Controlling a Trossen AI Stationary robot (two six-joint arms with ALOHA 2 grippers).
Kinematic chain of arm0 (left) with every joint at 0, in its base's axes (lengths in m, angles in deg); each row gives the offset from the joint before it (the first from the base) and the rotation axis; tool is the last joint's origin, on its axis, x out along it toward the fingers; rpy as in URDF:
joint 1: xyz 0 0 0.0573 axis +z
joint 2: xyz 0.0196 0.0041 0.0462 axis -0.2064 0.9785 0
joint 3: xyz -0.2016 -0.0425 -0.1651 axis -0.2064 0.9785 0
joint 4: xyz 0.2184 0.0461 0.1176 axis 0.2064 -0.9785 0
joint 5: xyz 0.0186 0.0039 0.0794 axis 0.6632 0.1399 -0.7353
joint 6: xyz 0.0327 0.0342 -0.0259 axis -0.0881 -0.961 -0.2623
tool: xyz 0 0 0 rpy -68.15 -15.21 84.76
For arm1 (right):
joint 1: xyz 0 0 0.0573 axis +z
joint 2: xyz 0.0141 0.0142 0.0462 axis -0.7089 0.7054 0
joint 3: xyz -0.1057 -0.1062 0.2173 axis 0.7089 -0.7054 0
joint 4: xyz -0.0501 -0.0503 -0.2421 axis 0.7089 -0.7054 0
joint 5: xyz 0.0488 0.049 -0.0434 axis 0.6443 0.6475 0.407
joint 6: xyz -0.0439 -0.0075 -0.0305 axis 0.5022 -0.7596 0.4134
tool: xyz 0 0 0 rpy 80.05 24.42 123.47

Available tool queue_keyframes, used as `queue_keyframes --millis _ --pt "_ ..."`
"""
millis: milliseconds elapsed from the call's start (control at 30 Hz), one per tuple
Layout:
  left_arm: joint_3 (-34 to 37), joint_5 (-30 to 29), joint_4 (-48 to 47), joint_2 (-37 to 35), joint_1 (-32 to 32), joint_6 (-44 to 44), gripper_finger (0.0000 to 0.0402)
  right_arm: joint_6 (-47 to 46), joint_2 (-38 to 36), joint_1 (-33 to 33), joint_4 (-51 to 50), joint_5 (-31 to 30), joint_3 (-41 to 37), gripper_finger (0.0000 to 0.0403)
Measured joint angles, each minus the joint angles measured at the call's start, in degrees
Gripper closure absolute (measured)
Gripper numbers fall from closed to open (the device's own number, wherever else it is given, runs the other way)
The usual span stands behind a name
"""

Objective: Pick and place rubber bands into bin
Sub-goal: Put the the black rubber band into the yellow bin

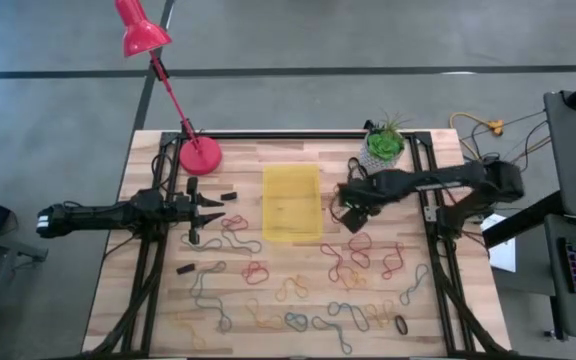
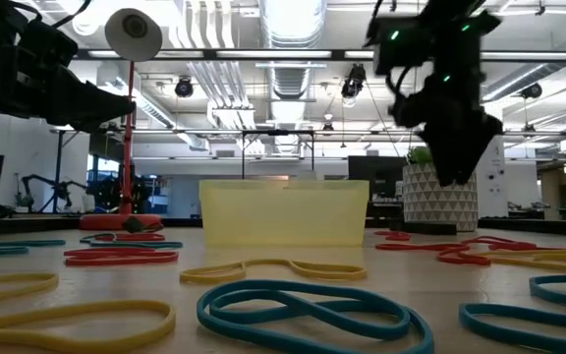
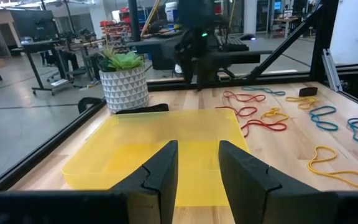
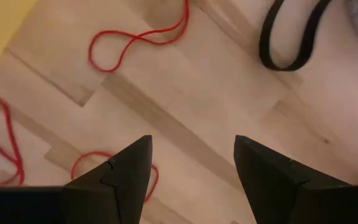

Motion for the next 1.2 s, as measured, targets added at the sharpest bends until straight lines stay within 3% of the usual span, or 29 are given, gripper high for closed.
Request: queue_keyframes --millis 100,300,500,633,967,1200 --pt "0.0 0.0 0.0 0.0 0.0 0.0 0.0301 1.4 3.8 -4.9 -0.2 1.6 1.7 0.0188" --pt "0.0 0.0 0.0 0.0 0.0 0.0 0.0301 5.2 9.1 -11.5 -0.1 -1.8 5.7 0.0188" --pt "0.0 0.0 0.0 0.0 0.0 0.0 0.0301 8.9 14.5 -13.7 0.7 -4.3 5.9 0.0188" --pt "0.0 0.0 0.0 0.0 0.0 0.0 0.0301 10.9 17.3 -14.7 2.6 -1.6 3.6 0.0188" --pt "0.0 0.0 0.0 0.0 0.0 0.0 0.0301 15.6 16.3 -16.0 7.3 -2.7 2.7 0.0194" --pt "0.0 0.0 0.0 0.1 0.0 0.0 0.0301 18.0 16.4 -19.6 9.5 -1.1 1.7 0.0244"
